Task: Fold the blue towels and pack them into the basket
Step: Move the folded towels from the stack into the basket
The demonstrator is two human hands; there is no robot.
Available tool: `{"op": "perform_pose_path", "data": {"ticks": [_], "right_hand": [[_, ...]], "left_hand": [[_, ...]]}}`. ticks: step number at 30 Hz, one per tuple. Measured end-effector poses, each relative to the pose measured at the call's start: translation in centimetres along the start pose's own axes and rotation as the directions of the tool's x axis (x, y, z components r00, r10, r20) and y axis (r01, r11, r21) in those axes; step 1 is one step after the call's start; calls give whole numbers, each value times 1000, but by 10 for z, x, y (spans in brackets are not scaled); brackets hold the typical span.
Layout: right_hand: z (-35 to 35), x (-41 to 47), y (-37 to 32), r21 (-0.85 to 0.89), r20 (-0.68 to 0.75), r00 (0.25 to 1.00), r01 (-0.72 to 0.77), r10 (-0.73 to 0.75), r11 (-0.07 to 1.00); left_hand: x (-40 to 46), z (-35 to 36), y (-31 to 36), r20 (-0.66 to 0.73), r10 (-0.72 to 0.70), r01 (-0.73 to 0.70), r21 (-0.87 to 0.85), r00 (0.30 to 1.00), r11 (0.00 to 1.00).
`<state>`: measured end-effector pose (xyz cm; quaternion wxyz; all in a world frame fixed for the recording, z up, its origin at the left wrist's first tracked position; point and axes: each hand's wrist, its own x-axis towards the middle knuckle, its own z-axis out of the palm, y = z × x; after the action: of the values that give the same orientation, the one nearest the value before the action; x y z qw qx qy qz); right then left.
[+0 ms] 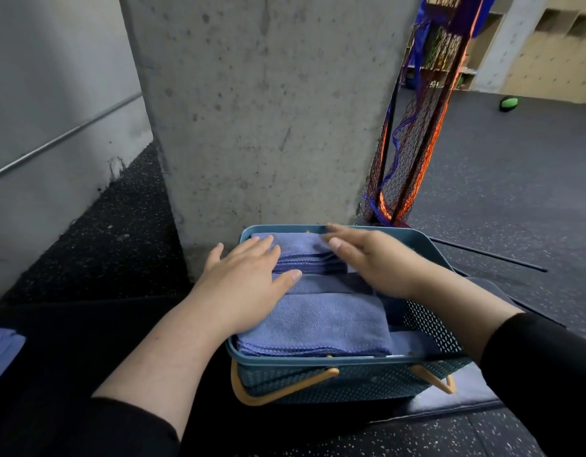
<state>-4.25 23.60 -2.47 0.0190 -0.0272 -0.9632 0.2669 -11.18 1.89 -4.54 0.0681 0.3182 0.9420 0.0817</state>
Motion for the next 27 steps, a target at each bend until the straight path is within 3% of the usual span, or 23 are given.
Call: {"op": "perform_pose_path", "data": {"ticks": [3,6,11,16,21,27], "right_hand": [[-12,-14,0,44,-257,966,-28,38,999],[-19,-26,-1,16,-258,966,8,-4,1000],[-27,-31,-15,85,-371,928,-2,34,996],[-7,-24,-64,95,-304,953,49,-18,994],[30,-7,-134,81,-167,977,150,-134,985],[83,13,-210,111,-71,969,243,-237,964]], "left_hand": [[-1,1,-1,-51,-1,-4,-105,999,994],[-2,-4,0,-192,-6,-39,-231,981,972],[-12,-14,-9,-466,-81,-147,-433,881,889],[-36,-24,-40,-574,-182,-125,-453,798,882],[-76,-30,-102,-507,-283,4,-482,814,876],[-127,-33,-176,-467,-469,165,-554,750,816]]}}
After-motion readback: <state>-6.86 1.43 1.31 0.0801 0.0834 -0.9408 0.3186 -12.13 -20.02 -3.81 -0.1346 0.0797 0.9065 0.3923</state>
